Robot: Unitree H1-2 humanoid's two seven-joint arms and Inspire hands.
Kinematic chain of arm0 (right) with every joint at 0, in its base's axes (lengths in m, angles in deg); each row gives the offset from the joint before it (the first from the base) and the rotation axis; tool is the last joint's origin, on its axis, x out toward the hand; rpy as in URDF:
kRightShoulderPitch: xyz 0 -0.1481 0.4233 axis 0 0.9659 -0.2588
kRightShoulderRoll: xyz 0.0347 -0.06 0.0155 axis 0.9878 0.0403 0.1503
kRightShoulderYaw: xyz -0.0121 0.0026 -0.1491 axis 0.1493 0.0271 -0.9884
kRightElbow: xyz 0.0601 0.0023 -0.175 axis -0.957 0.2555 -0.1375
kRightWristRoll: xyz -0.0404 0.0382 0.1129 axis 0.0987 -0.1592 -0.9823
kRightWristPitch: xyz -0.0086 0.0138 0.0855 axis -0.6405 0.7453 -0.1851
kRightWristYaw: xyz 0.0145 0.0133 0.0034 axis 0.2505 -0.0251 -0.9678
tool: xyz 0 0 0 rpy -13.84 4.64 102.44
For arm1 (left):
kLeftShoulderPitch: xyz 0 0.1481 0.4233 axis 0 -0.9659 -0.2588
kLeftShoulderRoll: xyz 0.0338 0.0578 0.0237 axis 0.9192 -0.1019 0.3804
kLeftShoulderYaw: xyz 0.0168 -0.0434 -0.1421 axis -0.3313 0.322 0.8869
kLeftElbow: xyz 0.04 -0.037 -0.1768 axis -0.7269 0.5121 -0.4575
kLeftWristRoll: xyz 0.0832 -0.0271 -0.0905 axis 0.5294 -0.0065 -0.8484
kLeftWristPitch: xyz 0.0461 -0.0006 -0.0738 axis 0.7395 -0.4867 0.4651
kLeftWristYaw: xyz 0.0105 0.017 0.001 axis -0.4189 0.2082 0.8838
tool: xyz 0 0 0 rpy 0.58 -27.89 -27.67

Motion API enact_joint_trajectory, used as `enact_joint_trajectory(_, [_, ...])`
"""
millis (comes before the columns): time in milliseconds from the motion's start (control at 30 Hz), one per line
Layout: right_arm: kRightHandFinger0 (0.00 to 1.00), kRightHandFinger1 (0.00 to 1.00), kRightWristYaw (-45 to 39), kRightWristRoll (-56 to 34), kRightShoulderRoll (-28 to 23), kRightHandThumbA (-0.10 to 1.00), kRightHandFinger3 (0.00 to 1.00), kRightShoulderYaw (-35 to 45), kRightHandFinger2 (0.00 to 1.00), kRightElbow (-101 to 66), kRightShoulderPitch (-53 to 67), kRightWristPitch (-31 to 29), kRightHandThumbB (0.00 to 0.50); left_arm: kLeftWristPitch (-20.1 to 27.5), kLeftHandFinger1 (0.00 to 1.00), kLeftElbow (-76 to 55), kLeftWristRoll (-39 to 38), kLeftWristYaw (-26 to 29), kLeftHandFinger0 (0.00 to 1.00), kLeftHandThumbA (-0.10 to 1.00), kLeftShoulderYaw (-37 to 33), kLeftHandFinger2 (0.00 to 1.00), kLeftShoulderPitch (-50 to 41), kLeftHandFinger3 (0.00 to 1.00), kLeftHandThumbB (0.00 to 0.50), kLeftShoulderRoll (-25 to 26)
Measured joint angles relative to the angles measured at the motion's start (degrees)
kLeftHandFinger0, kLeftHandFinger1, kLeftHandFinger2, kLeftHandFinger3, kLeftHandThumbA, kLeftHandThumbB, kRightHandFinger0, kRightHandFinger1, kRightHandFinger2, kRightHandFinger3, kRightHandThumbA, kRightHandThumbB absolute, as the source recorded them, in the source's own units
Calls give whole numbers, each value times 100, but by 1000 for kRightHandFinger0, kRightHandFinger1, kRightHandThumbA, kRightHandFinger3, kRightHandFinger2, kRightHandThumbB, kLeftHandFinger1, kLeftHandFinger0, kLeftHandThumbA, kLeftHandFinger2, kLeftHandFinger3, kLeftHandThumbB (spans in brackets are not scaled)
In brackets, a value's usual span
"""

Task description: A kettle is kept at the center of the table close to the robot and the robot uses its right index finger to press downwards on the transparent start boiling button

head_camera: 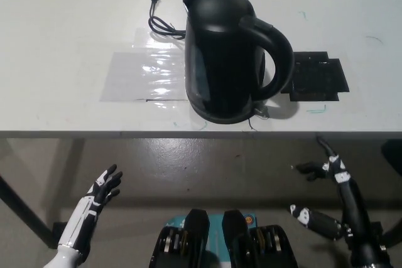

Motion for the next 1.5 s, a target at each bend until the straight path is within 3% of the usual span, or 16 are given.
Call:
enact_joint_trajectory(200, [0,0,74,528,158,1000,1000,9,0,-152,-384,6,343,94,1000,0,-13,-74,1000,1000,-3,1000,0,1000,328,7])
enact_joint_trajectory(467, [0,0,73,1157,171,1000,1000,-10,0,-103,-848,193,323,135,1000,0,-23,-150,1000,1000,-4,1000,12,1000,323,14])
enact_joint_trajectory(800, [0,0,85,1649,267,1000,1000,-43,0,258,-1079,393,333,145,1000,-1,-42,-221,1000,1000,-3,1000,13,1000,323,29])
enact_joint_trajectory(900, [0,0,91,1764,264,1000,1000,-65,0,418,-1133,426,327,145,1000,-1,-45,-226,1000,1000,-3,1000,16,1000,344,31])
enact_joint_trajectory(1200, [0,0,121,2104,254,1000,1000,-200,0,933,-1301,579,294,146,1000,-1,-68,-227,1000,1000,-2,1000,32,1000,335,33])
enact_joint_trajectory(1500, [0,0,125,2241,219,1000,1000,-305,0,1386,-1502,788,319,146,1000,-2,-85,-228,1000,1000,-2,1000,43,1000,326,35])
